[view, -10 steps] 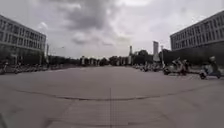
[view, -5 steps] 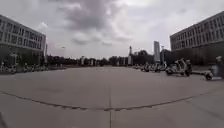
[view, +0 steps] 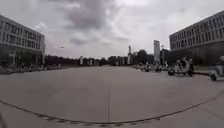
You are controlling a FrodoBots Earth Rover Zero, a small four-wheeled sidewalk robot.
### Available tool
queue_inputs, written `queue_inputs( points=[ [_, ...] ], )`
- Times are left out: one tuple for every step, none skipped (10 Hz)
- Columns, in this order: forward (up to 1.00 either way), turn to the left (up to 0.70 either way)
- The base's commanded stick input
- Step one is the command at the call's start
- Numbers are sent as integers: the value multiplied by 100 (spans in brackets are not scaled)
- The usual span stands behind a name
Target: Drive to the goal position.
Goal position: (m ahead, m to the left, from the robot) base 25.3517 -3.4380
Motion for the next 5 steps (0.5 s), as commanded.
queue_inputs(
  points=[
    [70, 0],
    [70, 0],
    [70, 0],
    [70, 0],
    [70, 0]
  ],
)
